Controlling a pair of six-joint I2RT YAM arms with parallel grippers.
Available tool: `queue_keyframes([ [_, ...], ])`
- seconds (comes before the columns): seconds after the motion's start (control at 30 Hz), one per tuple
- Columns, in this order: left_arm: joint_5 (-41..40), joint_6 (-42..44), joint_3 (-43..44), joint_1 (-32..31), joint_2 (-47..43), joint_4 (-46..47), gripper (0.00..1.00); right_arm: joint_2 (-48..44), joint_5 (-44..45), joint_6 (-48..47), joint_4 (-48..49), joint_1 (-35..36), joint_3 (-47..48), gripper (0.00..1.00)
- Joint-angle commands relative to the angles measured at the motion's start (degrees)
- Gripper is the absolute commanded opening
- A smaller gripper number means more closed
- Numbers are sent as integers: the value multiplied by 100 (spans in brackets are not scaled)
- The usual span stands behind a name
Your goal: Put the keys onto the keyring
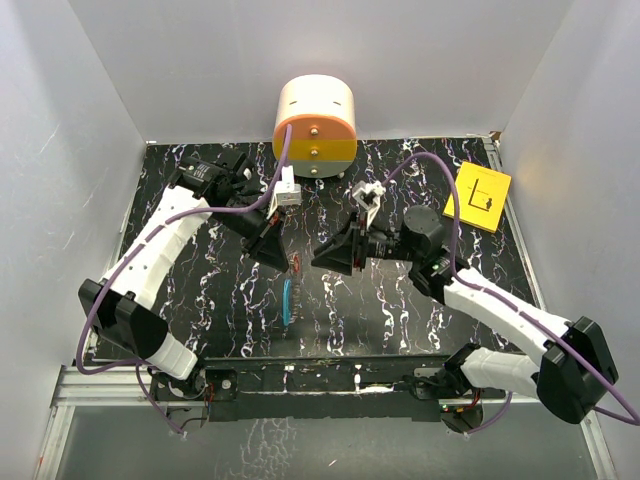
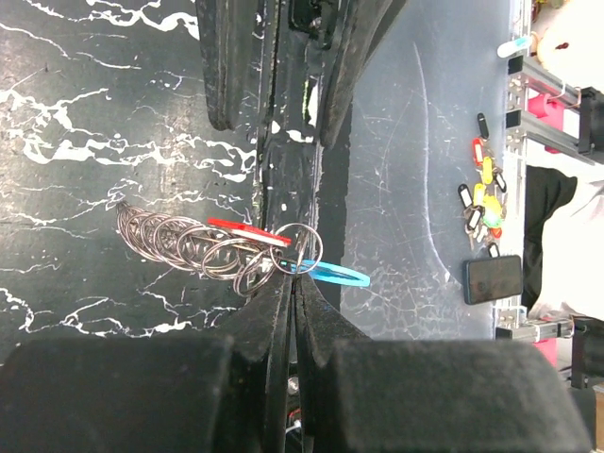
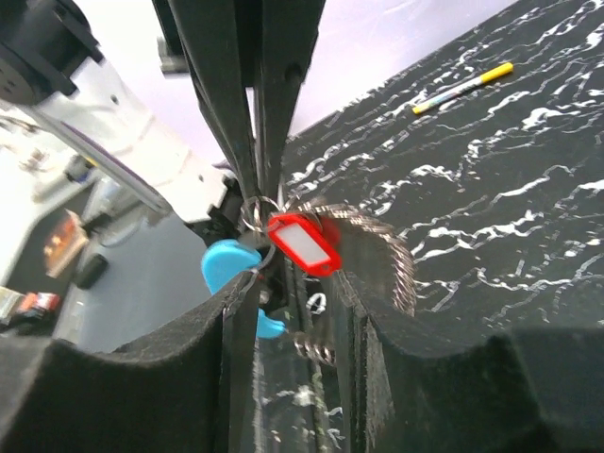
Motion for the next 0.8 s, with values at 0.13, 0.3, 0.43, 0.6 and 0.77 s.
queue_keyframes([
  [0.13, 910, -177, -181, -30, -61, -118, 0, -643, 876, -2123, 254, 392, -647, 50],
  [0.3, 957, -182, -332, -26, 14, -116, 0, -758, 1436, -2562, 55, 644, -542, 50],
  [0.43, 1006, -245, -446, -26, 80, -116, 0, -873, 1650, -2795, -99, 781, -405, 44],
  [0.6, 991, -332, -456, -26, 209, -116, 0, -946, 1699, -3215, -589, 942, -249, 36],
  [0.77, 984, -484, -450, -26, 358, -116, 0, -826, 1834, -3284, -940, 1204, 84, 38],
])
